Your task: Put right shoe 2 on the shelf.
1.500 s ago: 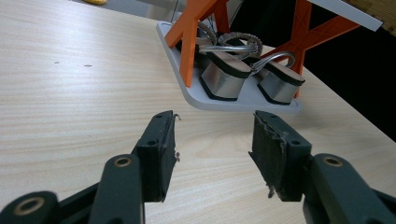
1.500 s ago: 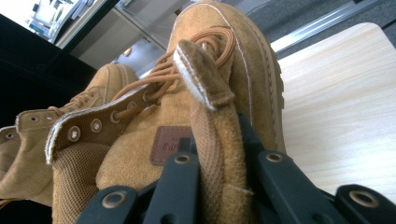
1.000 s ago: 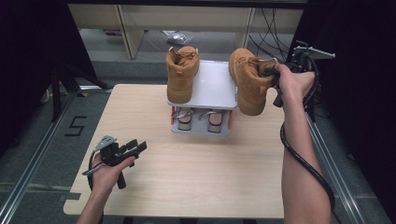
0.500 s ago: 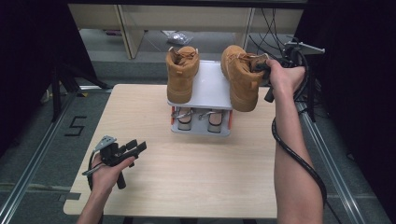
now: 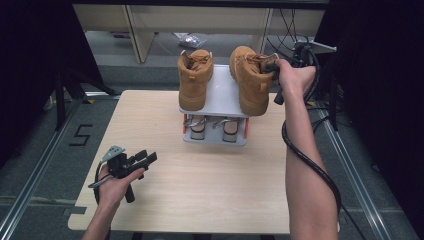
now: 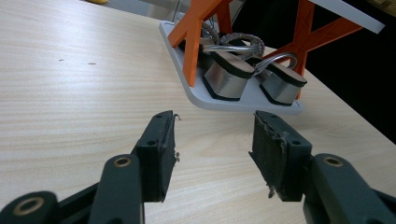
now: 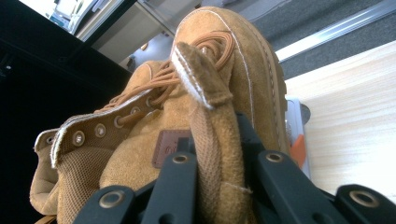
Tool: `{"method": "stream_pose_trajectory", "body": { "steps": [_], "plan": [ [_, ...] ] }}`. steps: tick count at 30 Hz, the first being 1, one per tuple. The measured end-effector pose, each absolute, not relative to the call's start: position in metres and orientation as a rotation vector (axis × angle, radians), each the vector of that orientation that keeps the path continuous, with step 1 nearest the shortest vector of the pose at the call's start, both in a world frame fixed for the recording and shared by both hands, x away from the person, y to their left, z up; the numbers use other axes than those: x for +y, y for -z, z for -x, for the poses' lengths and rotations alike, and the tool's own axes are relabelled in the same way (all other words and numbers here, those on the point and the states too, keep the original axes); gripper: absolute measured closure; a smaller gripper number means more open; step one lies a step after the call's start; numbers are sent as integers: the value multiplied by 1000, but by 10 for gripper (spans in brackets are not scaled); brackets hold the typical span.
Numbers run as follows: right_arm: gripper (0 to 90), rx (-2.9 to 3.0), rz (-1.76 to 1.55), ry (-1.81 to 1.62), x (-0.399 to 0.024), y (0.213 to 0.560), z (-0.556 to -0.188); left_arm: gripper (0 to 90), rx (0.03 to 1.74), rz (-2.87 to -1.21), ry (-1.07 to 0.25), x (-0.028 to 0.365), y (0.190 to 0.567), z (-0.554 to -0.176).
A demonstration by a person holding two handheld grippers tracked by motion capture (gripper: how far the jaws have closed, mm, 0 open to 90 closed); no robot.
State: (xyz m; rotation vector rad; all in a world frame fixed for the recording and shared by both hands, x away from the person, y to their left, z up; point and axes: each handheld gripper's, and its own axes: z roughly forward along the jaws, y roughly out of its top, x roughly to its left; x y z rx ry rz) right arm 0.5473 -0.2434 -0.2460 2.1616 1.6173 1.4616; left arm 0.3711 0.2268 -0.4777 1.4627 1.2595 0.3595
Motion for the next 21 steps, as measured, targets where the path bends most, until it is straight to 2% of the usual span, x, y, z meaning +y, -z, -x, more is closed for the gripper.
{"method": "stream_pose_trajectory", "body": {
  "steps": [21],
  "plan": [
    [819, 1634, -2181, -1463, -220, 257, -562, 484, 1262, -1467, -357, 227, 480, -371]
  ]
}}
